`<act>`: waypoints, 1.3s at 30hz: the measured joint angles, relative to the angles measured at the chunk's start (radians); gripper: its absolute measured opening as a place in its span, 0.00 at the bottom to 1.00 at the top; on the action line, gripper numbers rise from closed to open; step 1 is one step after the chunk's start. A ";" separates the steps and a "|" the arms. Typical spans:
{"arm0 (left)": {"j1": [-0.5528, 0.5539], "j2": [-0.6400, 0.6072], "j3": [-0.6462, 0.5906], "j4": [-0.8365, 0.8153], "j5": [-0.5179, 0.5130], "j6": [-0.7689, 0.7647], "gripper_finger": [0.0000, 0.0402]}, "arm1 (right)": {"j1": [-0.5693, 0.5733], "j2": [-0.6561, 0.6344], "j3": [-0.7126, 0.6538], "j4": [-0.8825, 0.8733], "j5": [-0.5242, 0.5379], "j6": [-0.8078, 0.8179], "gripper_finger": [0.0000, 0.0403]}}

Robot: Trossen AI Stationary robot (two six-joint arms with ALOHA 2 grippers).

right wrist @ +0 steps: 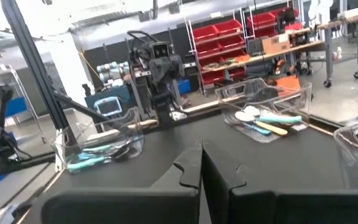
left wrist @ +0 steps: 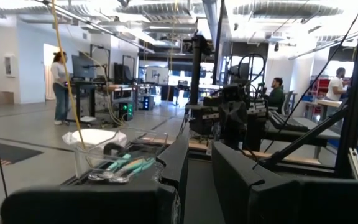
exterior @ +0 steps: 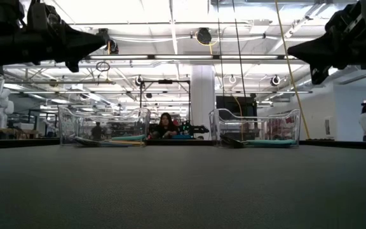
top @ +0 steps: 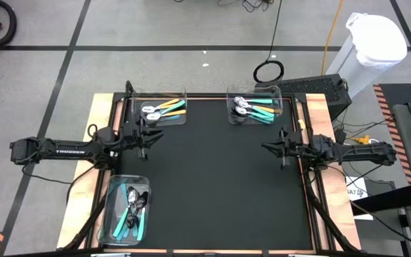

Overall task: Sort silverware by color (type)
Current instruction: Return to Home Position

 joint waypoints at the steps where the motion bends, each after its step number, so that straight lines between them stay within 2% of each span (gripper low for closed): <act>1: 0.000 0.000 0.000 -0.005 0.000 0.000 0.18 | 0.000 0.000 -0.005 0.002 0.000 -0.001 0.00; 9: 0.000 0.032 -0.001 -0.025 0.001 -0.002 0.18 | 0.000 0.000 -0.012 -0.006 -0.024 -0.037 0.00; 12: 0.000 0.010 -0.001 -0.017 0.005 0.022 0.18 | 0.000 0.000 -0.012 0.001 -0.023 -0.042 0.00; 18: 0.000 -0.144 -0.002 -0.046 0.126 0.000 0.18 | 0.000 -0.015 -0.013 -0.019 -0.028 -0.017 0.00; 22: 0.000 -0.274 -0.002 -0.219 0.124 -0.033 0.18 | 0.000 -0.021 -0.013 -0.032 -0.027 -0.007 0.00; 26: -0.003 -0.407 -0.002 -0.319 0.121 -0.080 0.18 | 0.000 -0.022 -0.014 -0.087 -0.025 0.025 0.00; 33: -0.024 -0.649 -0.002 -0.571 -0.035 -0.105 0.18 | 0.000 -0.025 -0.014 -0.108 -0.024 0.068 0.00; 39: -0.061 -0.652 -0.002 -0.741 -0.174 -0.080 0.18 | 0.000 -0.033 -0.015 -0.110 -0.026 0.077 0.00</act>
